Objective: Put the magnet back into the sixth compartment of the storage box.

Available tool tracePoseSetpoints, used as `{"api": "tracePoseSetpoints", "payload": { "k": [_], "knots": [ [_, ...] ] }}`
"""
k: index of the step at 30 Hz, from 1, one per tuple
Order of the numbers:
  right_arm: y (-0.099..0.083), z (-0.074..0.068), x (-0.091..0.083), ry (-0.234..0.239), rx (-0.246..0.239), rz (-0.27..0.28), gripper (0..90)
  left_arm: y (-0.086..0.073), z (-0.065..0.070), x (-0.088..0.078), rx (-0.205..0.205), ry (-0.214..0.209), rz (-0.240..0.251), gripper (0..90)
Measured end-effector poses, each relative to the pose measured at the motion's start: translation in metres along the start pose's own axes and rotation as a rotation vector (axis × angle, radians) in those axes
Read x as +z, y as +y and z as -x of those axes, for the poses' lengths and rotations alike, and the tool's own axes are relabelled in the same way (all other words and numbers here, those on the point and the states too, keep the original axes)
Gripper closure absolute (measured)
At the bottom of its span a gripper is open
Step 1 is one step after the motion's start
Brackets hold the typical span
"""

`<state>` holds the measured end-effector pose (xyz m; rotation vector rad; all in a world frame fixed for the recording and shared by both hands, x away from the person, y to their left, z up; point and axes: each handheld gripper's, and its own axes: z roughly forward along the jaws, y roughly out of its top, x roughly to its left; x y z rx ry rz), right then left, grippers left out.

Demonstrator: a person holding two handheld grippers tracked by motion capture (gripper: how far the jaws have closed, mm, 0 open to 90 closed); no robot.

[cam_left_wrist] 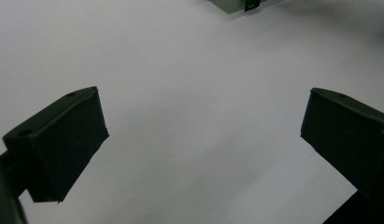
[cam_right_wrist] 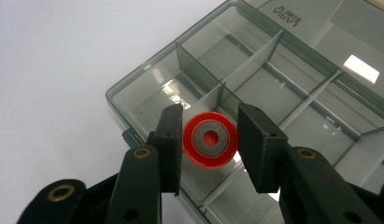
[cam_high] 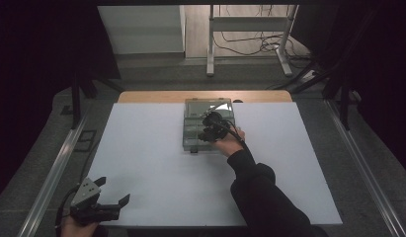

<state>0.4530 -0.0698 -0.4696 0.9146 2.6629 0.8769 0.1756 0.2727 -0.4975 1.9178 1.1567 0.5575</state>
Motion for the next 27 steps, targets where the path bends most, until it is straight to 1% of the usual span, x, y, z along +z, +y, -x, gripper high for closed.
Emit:
{"api": "tracePoseSetpoints", "payload": {
  "k": [9,11,12,14,21,23,27],
  "knots": [
    [-0.002,0.003,0.008,0.002,0.007,-0.02,61.1,0.0,0.0,0.0,0.001,-0.001,-0.001,1.1],
    [-0.002,0.003,0.009,0.002,0.008,-0.021,58.2,0.0,0.0,0.0,0.001,-0.001,0.0,1.1],
    [-0.002,0.002,0.009,-0.006,0.006,-0.012,54.0,0.0,0.0,0.0,0.002,-0.001,-0.001,1.1],
    [-0.002,0.001,0.009,-0.011,0.004,-0.01,52.6,0.0,0.0,0.0,0.003,-0.001,-0.001,1.1],
    [-0.002,0.002,0.005,-0.02,0.01,-0.002,41.7,0.0,0.0,0.0,0.004,-0.001,-0.001,1.1],
    [-0.002,0.001,0.003,-0.029,0.008,0.007,39.9,0.0,0.0,0.0,0.004,-0.001,-0.001,1.1],
    [-0.002,0.0,-0.003,-0.021,0.012,0.016,38.2,0.0,0.0,0.0,0.005,-0.001,-0.002,1.1]
  ]
}}
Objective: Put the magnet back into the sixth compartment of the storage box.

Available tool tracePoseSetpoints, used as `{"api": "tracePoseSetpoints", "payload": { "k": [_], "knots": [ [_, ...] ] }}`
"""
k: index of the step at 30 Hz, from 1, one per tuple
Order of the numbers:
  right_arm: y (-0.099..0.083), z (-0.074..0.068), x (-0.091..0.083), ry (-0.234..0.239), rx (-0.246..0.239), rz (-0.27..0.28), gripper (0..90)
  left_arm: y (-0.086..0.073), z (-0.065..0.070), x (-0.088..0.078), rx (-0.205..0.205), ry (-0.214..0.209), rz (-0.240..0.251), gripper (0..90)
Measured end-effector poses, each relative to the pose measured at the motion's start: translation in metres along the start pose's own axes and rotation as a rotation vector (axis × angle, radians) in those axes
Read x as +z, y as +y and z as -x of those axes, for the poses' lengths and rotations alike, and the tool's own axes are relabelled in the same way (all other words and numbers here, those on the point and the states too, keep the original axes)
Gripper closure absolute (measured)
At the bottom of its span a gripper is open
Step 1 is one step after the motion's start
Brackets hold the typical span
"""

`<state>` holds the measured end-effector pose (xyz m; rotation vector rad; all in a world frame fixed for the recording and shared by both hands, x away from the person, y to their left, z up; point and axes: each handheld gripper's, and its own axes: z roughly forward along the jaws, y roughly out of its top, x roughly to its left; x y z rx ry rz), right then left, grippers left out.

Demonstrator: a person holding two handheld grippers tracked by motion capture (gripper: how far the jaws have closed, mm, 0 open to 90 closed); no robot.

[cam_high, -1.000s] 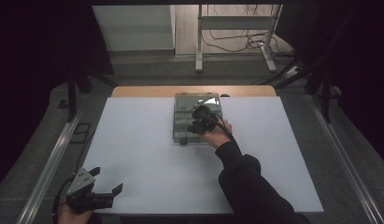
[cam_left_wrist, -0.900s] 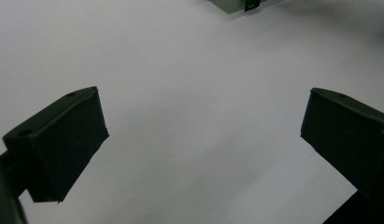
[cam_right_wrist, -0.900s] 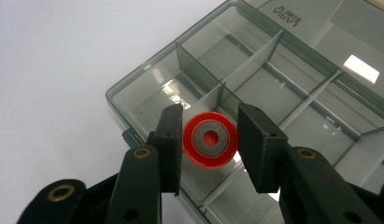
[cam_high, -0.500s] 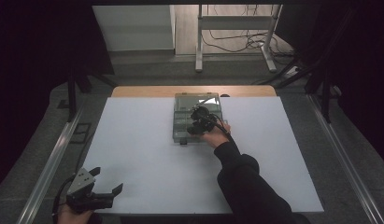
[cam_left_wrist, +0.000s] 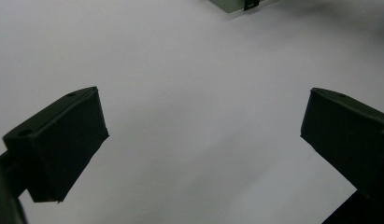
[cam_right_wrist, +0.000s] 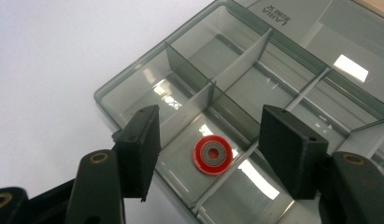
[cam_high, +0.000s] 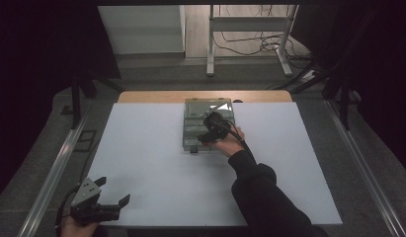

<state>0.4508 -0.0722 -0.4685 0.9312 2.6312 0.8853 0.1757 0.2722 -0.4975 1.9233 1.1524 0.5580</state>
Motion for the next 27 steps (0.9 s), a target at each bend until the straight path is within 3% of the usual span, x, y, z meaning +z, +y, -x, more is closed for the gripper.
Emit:
{"api": "tracePoseSetpoints", "payload": {
  "k": [21,27],
  "knots": [
    [-0.015,-0.005,-0.024,-0.024,-0.026,0.021,26.8,0.0,0.001,0.001,0.007,0.004,-0.004,1.3],
    [-0.021,-0.009,-0.032,-0.018,-0.044,0.03,18.2,0.0,0.001,0.001,0.007,0.004,-0.005,1.3]
  ]
}}
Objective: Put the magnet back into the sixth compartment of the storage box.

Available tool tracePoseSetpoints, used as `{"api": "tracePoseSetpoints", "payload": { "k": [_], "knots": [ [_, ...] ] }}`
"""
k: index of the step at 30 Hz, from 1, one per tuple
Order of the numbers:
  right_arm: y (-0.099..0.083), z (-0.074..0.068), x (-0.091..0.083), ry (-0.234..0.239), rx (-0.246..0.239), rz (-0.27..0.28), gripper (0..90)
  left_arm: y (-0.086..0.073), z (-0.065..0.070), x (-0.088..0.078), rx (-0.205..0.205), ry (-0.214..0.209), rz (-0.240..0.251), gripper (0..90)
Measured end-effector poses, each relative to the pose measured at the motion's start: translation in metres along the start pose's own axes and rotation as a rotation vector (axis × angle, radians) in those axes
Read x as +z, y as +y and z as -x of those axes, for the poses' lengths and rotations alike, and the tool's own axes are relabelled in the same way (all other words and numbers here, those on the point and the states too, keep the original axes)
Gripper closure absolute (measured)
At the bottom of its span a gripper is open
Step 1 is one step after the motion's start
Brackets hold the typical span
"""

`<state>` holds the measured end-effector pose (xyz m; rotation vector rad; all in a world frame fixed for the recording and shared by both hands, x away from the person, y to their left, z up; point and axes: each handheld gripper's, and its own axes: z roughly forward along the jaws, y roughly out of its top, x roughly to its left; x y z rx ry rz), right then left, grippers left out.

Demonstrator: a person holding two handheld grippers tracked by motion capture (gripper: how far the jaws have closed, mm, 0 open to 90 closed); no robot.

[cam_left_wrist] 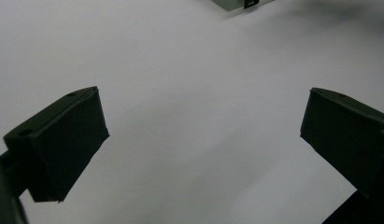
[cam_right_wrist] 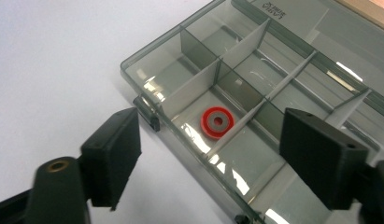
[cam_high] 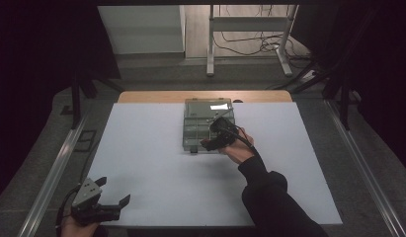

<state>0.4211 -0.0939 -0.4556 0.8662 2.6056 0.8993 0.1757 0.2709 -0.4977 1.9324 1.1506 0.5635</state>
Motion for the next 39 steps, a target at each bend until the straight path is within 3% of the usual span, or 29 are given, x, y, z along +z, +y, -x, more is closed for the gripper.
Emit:
{"api": "tracePoseSetpoints", "payload": {
  "k": [7,16,39],
  "knots": [
    [-0.007,-0.001,-0.006,0.002,0.001,-0.004,9.3,0.0,0.0,0.0,0.002,0.001,-0.003,1.3],
    [-0.015,-0.003,-0.017,0.004,0.004,0.03,3.0,0.0,0.0,0.0,0.003,0.001,-0.003,1.3],
    [-0.04,-0.002,-0.038,-0.04,0.0,0.061,1.6,0.0,0.0,0.0,0.003,0.002,-0.005,1.4]
  ]
}}
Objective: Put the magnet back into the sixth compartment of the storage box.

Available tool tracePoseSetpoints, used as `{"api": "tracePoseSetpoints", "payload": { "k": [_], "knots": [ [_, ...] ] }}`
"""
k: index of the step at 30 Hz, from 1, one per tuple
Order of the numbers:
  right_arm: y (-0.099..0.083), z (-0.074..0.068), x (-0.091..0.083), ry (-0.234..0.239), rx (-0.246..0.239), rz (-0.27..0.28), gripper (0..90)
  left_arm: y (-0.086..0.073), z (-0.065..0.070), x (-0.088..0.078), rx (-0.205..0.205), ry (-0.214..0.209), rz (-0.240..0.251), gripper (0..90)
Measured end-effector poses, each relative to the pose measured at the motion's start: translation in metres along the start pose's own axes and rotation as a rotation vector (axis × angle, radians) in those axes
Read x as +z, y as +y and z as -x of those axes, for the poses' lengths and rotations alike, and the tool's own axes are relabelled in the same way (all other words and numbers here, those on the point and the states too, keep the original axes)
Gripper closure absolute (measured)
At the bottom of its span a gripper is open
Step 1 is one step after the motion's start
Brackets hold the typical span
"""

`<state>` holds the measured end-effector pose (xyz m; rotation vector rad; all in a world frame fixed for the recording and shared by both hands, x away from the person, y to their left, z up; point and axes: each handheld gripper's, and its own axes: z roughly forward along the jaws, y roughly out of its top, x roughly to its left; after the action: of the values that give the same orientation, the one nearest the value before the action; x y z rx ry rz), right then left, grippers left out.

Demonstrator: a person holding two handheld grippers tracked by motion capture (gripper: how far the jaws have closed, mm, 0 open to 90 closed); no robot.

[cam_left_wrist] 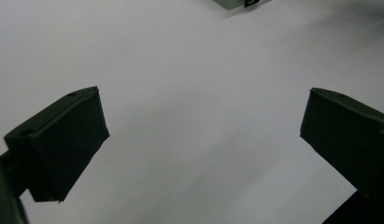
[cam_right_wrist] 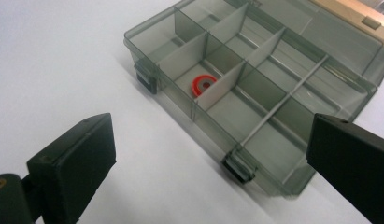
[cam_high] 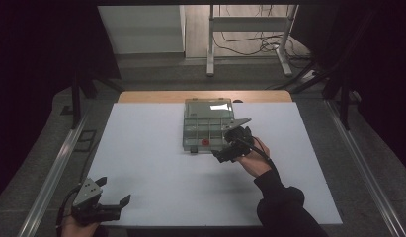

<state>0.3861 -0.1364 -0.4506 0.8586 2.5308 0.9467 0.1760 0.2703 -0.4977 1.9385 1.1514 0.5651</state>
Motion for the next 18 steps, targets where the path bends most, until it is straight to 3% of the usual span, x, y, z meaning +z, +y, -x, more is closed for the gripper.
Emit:
{"api": "tracePoseSetpoints", "payload": {
  "k": [18],
  "knots": [
    [-0.024,0.001,-0.015,-0.015,0.022,0.017,1.7,0.0,0.0,0.0,0.0,0.001,-0.001,1.4]
  ]
}}
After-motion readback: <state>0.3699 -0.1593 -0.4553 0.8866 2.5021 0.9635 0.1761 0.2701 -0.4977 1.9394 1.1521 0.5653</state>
